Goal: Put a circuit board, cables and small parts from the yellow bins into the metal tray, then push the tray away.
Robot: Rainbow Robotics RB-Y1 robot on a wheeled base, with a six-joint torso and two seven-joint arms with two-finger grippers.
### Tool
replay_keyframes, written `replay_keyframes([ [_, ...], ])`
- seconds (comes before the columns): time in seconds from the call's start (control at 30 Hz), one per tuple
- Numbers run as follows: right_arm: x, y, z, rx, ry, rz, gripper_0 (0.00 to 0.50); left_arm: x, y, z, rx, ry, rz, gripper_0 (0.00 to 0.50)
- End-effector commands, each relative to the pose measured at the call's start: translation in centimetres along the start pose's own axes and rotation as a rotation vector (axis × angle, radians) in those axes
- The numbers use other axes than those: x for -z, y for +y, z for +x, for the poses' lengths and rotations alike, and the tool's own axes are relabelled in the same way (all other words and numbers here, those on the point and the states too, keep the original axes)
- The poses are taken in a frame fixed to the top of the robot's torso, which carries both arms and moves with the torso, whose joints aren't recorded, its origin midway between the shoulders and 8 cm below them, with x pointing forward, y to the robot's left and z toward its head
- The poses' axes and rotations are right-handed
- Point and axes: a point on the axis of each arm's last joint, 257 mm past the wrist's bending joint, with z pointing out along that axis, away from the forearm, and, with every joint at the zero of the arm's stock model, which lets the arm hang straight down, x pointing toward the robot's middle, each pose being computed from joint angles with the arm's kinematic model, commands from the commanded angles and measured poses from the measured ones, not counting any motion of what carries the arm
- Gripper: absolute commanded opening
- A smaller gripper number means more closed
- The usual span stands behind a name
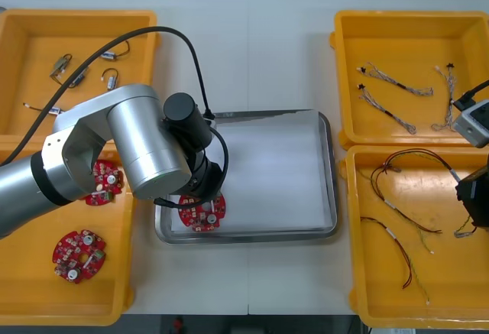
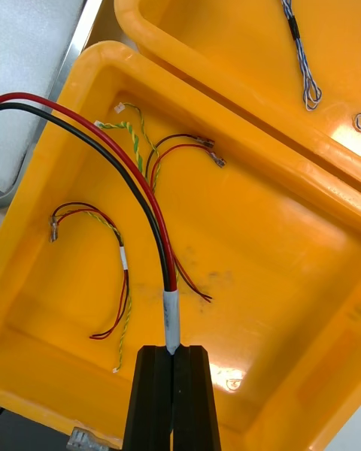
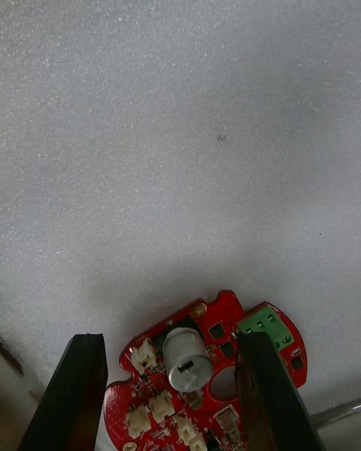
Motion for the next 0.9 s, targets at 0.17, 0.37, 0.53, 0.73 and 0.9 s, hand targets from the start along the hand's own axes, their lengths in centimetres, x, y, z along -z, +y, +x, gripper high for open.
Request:
replay_keyframes([
  [0.17, 1.0, 0.4, -0.8, 0.093, -0.017, 0.011, 0.000, 1.5, -2.1, -1.5, -0.039, -0.051, 0.027, 0.500],
  [0.37, 1.5, 1.4, -1.8, 0.131, -0.036, -0.022, 0.000, 4.3, -1.4, -2.1, -0.038, -0.064, -0.003, 0.500],
  [0.53, 1.3, 2.9, -3.3, 0.219, -0.047, -0.037, 0.000, 7.5, -0.2, -2.8, -0.009, -0.064, -0.011, 0.500],
  [0.73, 1.0, 5.7, -5.9, 0.356, -0.070, -0.042, 0.000, 10.5, 1.9, -3.9, 0.042, -0.058, -0.011, 0.500],
  [0.9, 0.6, 8.0, -7.9, 0.468, -0.083, -0.052, 0.000, 12.4, 4.3, -4.7, 0.091, -0.062, -0.035, 0.500],
])
